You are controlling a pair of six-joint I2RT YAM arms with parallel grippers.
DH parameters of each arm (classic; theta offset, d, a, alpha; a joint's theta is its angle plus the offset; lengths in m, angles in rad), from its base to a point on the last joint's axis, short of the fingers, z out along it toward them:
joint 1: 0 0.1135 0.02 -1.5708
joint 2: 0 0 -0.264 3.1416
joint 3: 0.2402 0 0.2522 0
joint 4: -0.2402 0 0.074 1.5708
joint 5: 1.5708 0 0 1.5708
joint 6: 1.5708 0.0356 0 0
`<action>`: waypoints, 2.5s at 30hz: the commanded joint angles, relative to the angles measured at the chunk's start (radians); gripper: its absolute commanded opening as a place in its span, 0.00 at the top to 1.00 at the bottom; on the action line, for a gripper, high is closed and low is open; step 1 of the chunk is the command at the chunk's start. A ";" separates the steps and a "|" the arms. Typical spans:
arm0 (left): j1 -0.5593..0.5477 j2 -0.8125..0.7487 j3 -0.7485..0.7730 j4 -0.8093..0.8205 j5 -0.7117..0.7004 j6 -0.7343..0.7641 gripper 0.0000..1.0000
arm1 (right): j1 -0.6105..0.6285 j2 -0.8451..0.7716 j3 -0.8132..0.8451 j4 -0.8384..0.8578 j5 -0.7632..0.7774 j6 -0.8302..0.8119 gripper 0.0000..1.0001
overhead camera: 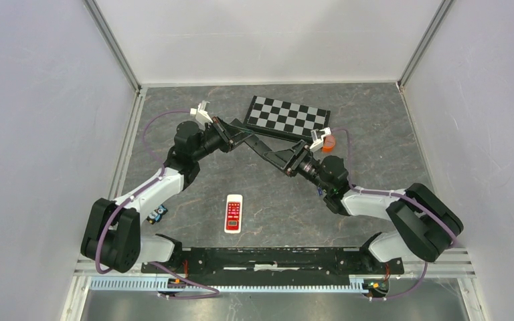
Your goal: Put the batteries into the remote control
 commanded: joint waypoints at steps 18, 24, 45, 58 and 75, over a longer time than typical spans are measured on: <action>0.004 -0.037 -0.025 0.091 0.015 0.074 0.98 | 0.012 -0.055 0.044 -0.157 0.024 -0.003 0.74; 0.003 -0.043 -0.026 0.085 0.020 0.088 0.98 | 0.012 -0.077 0.055 -0.192 0.030 -0.013 0.69; 0.002 -0.035 0.027 -0.095 -0.009 0.122 0.98 | 0.012 -0.078 0.119 -0.215 -0.014 -0.010 0.91; 0.002 -0.050 -0.002 -0.279 -0.180 0.183 0.98 | -0.005 -0.092 0.009 -0.102 0.048 -0.053 1.00; 0.002 -0.123 -0.102 -0.067 -0.090 0.225 0.98 | -0.101 -0.044 -0.114 -0.514 0.068 -0.200 1.00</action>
